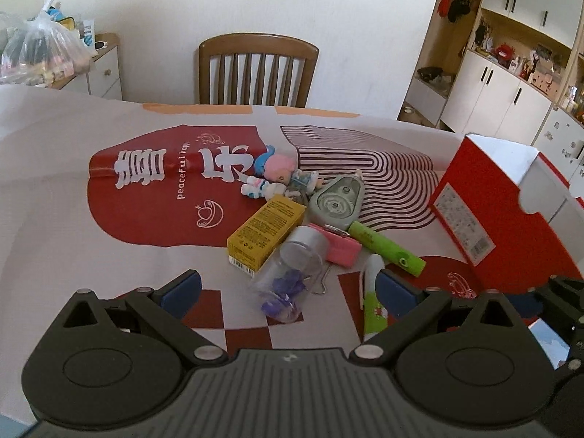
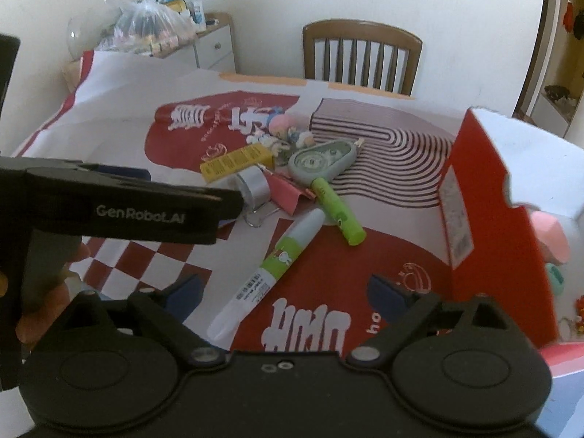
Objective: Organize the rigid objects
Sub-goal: 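Withdraw both tools from the box toward the remaining table items, then grasp the clear purple-filled jar with the left tool while the right tool grasps the white glue stick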
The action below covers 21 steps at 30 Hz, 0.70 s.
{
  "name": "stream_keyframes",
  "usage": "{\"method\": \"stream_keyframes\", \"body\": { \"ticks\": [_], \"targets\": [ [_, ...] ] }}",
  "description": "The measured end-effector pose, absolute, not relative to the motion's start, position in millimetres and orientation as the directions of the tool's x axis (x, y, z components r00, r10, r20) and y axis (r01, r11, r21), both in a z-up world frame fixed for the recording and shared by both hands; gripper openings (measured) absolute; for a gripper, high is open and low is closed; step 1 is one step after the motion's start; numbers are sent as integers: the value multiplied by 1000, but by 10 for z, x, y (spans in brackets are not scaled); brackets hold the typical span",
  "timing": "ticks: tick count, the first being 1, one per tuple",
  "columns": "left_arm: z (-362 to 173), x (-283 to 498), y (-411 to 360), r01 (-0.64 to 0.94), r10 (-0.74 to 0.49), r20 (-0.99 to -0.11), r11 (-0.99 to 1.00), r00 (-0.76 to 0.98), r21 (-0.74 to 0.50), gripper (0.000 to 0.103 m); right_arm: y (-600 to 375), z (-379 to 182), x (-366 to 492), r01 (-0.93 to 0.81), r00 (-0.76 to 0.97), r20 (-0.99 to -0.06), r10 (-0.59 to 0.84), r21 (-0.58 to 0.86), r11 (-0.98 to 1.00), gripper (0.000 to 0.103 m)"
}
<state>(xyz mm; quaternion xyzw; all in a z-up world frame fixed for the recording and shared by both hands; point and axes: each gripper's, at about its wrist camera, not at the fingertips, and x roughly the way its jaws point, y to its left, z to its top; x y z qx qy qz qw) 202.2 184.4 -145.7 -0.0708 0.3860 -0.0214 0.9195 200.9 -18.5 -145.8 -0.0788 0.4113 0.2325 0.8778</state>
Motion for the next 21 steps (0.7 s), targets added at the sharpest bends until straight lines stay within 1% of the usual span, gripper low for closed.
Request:
{"method": "stream_keyframes", "body": {
  "ticks": [4,6,7,9,10,11,12,14,16,17,18,19,21],
  "targets": [
    [-1536,2087,1830,-9,-101,-702,989,705,-151,101,-106,-1563,2090,-472,547,-772,325,37,881,87],
    [-1570,2118,1808,-1,-110,-703,988,703,-155,97,-77,-1608,2129,-472,542,-777,321,35,881,83],
    [-1584,2131,1798,4,-114,-704,988,701,-156,97,-62,-1627,2142,-473,542,-778,317,30,881,81],
    [-1605,2144,1770,9,-115,-702,988,703,-154,97,-43,-1658,2170,-473,540,-782,313,25,881,79],
    [-1615,2147,1760,12,-117,-700,988,705,-154,94,-35,-1669,2182,-472,539,-783,310,24,881,77],
    [-1626,2150,1748,18,-123,-698,988,705,-155,87,-30,-1681,2194,-472,537,-785,310,25,881,74],
    [-1639,2161,1740,22,-125,-702,988,702,-154,84,-21,-1695,2206,-471,534,-787,309,26,882,73],
    [-1660,2172,1723,20,-121,-705,989,699,-149,84,-4,-1718,2223,-473,529,-791,306,24,881,69],
    [-1674,2182,1727,14,-116,-706,989,699,-148,81,13,-1734,2240,-477,528,-792,306,22,879,66],
    [-1677,2186,1729,10,-112,-706,989,699,-146,76,29,-1740,2255,-477,529,-792,305,20,879,63],
    [-1684,2196,1731,6,-108,-709,989,697,-145,72,36,-1746,2265,-477,529,-792,305,19,879,62],
    [-1692,2208,1731,5,-109,-713,989,693,-146,70,44,-1753,2276,-477,527,-793,305,20,879,61],
    [-1709,2222,1734,7,-114,-718,988,686,-151,60,54,-1759,2295,-475,528,-794,300,16,880,57]
  ]
}}
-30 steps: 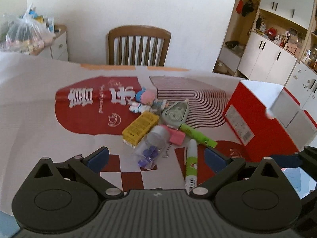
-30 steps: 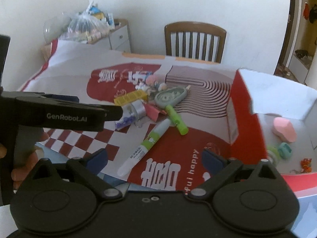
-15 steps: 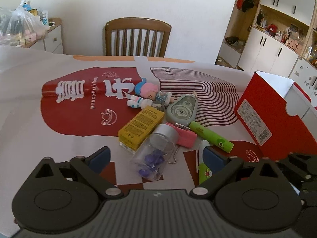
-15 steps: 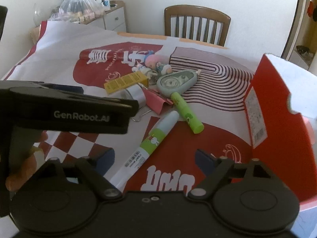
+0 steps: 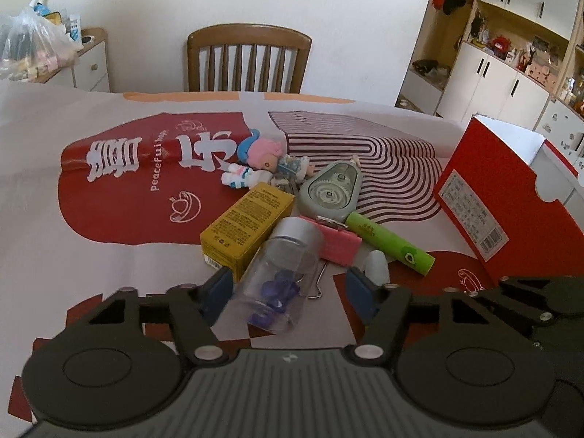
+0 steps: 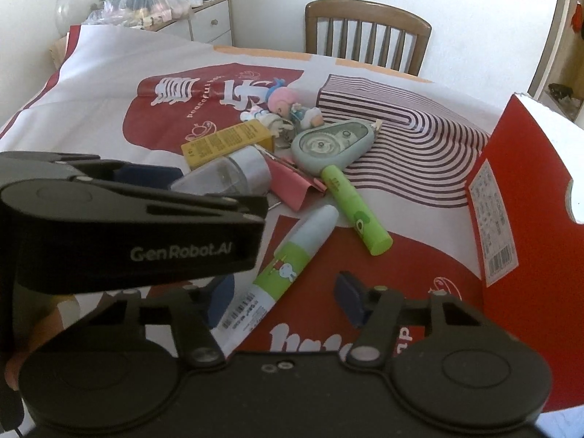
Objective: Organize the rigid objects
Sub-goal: 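Grasp the clear purple-filled jar with the left tool while the right tool grasps the white glue stick, then carry the jar and glue stick over the cardboard box with both tools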
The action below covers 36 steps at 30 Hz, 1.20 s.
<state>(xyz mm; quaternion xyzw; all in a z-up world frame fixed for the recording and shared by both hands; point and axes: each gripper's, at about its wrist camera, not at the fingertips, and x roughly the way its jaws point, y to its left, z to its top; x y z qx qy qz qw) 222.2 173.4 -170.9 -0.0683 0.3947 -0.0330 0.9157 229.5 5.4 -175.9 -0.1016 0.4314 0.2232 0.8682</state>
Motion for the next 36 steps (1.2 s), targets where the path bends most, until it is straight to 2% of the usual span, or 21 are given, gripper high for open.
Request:
{"method": "stream_keyframes", "body": {
  "ticks": [4,9,16,36],
  "targets": [
    [-1738,2243,1681,16,-112,-727,990,678,-137,56,53,-1762,2305,-473,532,-794,295,11,881,51],
    [-1784,2313,1634,29,-123,-743,990,658,-138,44,61,-1773,2316,-476,535,-794,288,-2,879,37],
    [-1808,2298,1626,31,-130,-747,989,652,-145,43,-11,-1757,2360,-448,532,-797,286,21,894,18],
    [-1593,1833,1545,-3,-144,-755,982,639,-190,41,-431,-1475,1992,-397,539,-781,316,96,913,18]
  ]
}}
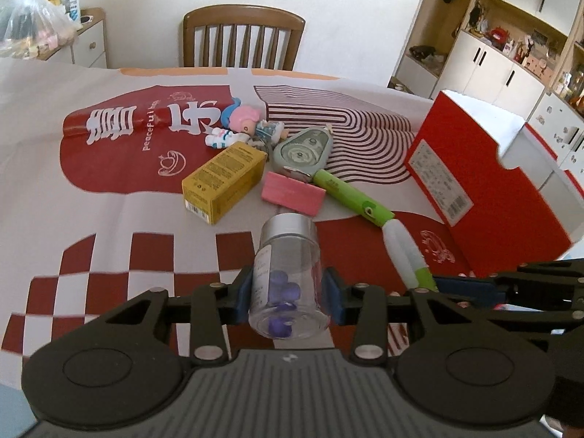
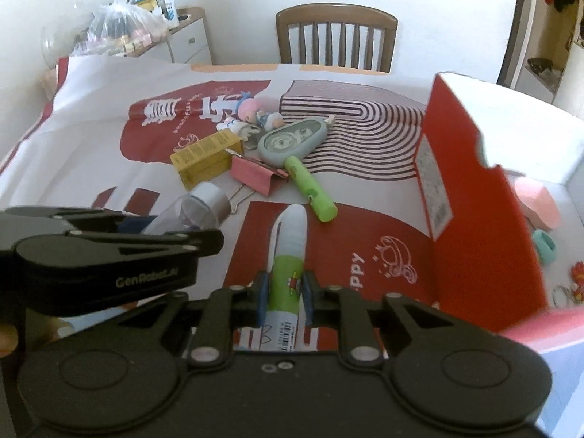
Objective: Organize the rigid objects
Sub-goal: 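Carry the jar and glue stick over the cardboard box with both tools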
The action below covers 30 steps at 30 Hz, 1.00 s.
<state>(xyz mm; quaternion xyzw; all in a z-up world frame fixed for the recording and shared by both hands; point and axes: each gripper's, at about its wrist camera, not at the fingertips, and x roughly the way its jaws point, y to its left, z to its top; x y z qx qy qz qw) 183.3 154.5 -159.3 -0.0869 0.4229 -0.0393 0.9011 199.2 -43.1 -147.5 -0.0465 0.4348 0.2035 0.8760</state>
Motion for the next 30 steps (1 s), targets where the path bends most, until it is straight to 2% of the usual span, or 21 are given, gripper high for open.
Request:
{"method": "stream_keyframes", "body": {
  "ticks": [15,30],
  "targets": [
    [-982,1478,1333,-7,-159,-698,973,698,-229,41,-895,-898,1729,-404,563,-742,363,136,905,18],
    [-439,1595,660,63,-202,-636,970,744,-234,41,-1679,-464,1905,-376,625,-686,372,153,914,18]
  ]
}}
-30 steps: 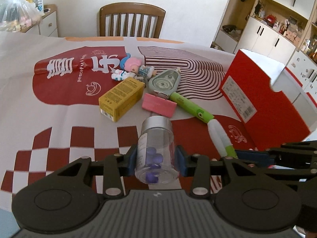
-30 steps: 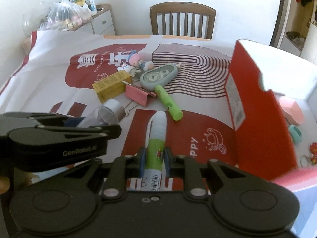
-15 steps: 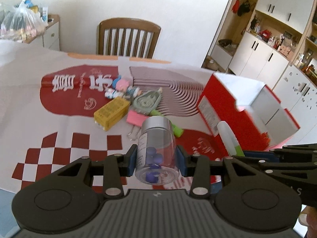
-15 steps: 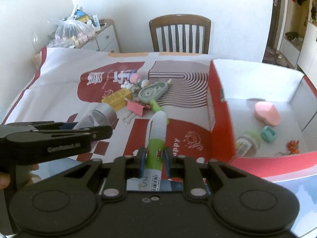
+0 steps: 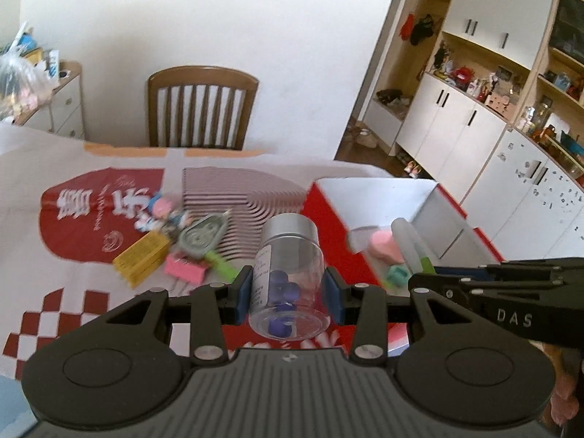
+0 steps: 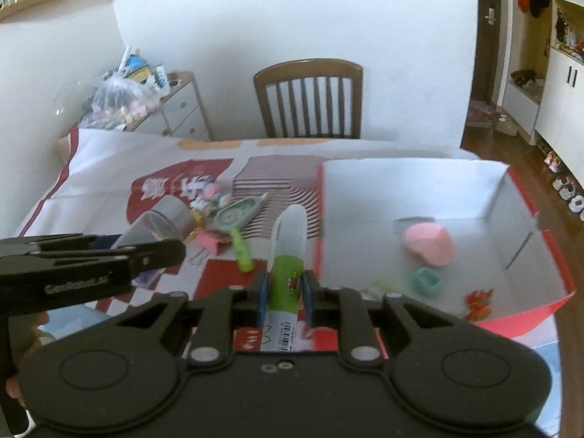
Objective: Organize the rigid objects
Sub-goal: 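Carry the jar and glue stick over the cardboard box with both tools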
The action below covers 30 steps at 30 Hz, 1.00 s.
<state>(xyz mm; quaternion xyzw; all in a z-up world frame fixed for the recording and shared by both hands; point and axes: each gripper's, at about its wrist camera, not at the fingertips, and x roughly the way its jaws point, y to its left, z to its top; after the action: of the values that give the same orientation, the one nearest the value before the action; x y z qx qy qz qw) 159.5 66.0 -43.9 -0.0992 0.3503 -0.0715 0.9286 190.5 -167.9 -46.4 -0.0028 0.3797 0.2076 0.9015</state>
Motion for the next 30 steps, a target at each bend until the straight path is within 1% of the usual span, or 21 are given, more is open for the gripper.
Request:
{"method": "stream_keyframes", "body": {
  "ticks": [7,14,21,30],
  "targets": [
    [-373,1816,209,94,-219,-633,970,743,-225,41,-2221,-357,2128,-338,654,-672,347,151,929,18],
    [-430,2162,-323,123,-216,-645,975,733,-187,41,-2689,-403,2475,-292,664,-679,314,152,944,18],
    [-656,2564,-699,111,-186,-696,982,693,-152,41,-3007,-605,2836,-262,657,-699,282,139,955,18],
    [-966,2990,-933,75,-124,-766,992,630,-99,41,-3174,-911,3212,-257,627,-734,262,123,959,18]
  ]
}}
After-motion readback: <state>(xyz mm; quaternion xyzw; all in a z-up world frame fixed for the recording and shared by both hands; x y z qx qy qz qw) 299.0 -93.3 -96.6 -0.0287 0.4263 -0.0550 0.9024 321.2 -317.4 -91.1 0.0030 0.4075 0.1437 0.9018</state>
